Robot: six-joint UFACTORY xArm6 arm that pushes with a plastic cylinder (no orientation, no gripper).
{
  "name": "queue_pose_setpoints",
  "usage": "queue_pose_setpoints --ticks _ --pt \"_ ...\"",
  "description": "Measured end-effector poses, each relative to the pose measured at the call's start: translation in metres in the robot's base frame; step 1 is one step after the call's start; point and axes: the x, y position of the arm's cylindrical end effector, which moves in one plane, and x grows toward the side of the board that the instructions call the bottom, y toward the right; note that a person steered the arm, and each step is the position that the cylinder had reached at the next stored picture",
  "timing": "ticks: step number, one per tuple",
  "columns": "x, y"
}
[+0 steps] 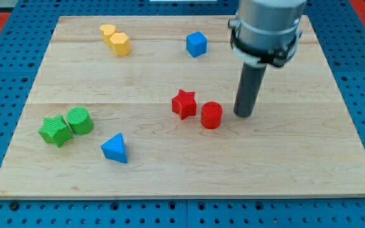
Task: Move the blue cube to the right of yellow hexagon
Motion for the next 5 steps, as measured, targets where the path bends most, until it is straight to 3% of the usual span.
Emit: queue_pose_setpoints --ticks 2,3,4,5 --pt "-0.145 -0.016" --pt "-0.180 -0.107" --pt "-0.188 -0.172" --pt "-0.225 -0.198"
